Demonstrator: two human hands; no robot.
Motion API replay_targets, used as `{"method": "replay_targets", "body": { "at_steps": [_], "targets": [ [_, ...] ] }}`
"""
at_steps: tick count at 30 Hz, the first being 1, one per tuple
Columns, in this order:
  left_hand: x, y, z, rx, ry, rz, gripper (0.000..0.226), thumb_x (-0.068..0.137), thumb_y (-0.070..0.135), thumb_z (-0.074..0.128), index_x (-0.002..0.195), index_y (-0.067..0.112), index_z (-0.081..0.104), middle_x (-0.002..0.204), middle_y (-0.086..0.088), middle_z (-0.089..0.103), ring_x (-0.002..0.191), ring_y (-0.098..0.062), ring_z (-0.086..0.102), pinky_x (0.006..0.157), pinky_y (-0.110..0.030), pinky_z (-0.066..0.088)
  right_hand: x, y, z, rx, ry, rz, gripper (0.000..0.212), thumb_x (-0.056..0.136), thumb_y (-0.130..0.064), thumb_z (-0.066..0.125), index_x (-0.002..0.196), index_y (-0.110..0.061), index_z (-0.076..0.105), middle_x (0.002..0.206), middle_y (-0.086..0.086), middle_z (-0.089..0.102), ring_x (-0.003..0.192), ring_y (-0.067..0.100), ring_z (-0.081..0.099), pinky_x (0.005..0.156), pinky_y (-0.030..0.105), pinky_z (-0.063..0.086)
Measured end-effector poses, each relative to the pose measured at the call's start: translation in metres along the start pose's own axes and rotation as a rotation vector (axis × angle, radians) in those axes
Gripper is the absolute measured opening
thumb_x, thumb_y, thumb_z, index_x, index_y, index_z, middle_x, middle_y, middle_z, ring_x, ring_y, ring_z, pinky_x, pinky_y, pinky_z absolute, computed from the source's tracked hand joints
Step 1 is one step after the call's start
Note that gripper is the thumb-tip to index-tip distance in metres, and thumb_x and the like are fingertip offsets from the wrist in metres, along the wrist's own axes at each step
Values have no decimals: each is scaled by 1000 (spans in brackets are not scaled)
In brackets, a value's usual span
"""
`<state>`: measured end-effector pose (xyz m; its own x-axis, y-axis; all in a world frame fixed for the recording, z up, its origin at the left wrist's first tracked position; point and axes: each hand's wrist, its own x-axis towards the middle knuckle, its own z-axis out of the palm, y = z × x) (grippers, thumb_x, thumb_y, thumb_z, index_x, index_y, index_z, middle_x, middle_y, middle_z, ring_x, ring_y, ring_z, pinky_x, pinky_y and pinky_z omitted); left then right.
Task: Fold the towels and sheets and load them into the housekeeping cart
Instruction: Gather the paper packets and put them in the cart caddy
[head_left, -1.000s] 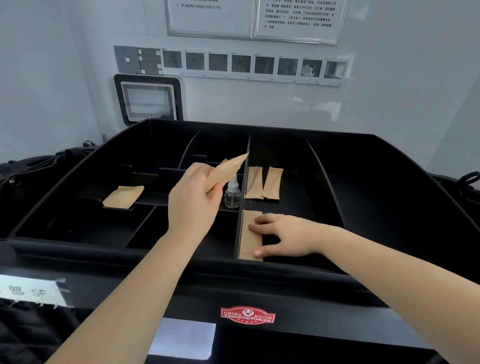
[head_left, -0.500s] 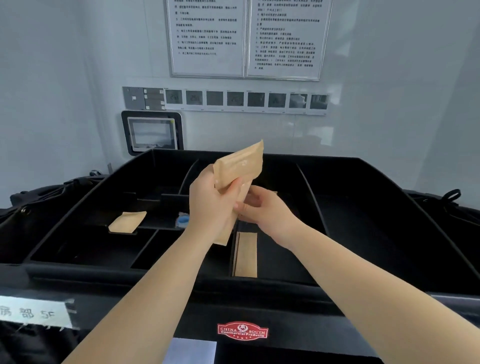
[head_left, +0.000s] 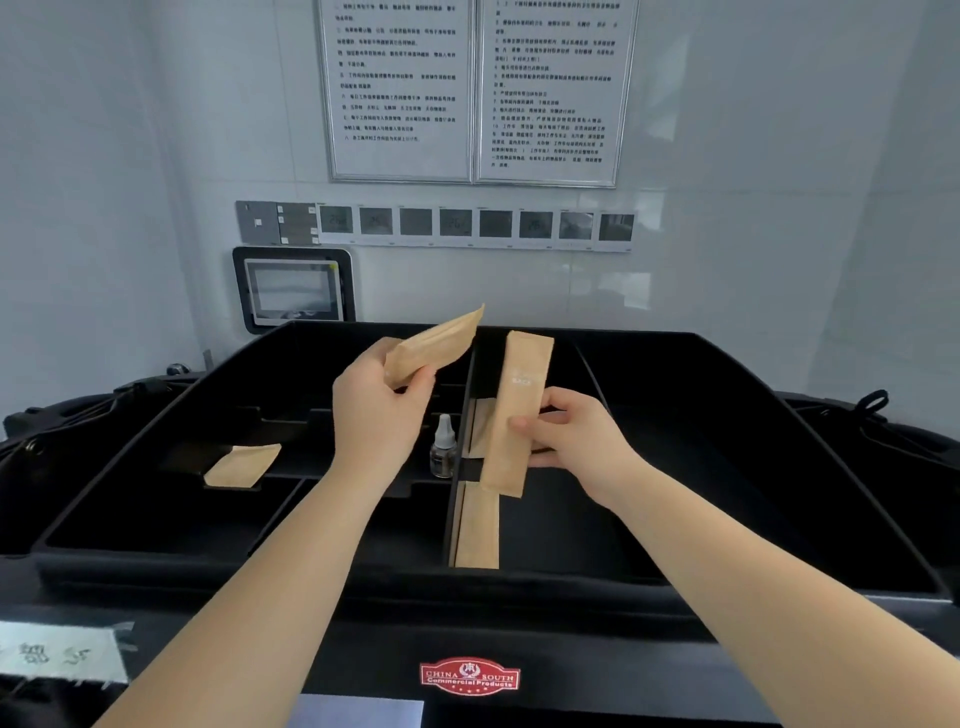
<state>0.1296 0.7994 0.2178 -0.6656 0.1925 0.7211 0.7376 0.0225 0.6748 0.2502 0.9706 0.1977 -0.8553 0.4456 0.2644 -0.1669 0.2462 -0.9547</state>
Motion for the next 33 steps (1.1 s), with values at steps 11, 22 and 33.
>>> {"method": "replay_targets", "body": {
  "at_steps": [11,22,33],
  "targets": [
    [-29,-42,10,389,-114,8,13,90,23,63,102,19,67,83,13,62,70,0,56,62,-10,38,2,33,-28,-801,-68,-275,17,88,-19,67,102,-25,74,95,-14,70,92,0,64,90,24,51],
    [-32,-49,10,456,-120,10,9,89,21,63,98,19,65,81,11,61,68,-2,53,60,-10,35,4,38,-12,-1433,-589,-208,39,98,-10,48,135,-22,54,139,-7,52,128,13,48,111,25,33],
    [-32,-50,10,456,-131,5,14,88,21,66,101,16,66,83,9,61,72,-5,55,61,-10,36,9,56,-9,-1330,-659,207,97,78,-67,60,152,-21,16,159,1,18,142,24,27,112,38,29]
  ]
}}
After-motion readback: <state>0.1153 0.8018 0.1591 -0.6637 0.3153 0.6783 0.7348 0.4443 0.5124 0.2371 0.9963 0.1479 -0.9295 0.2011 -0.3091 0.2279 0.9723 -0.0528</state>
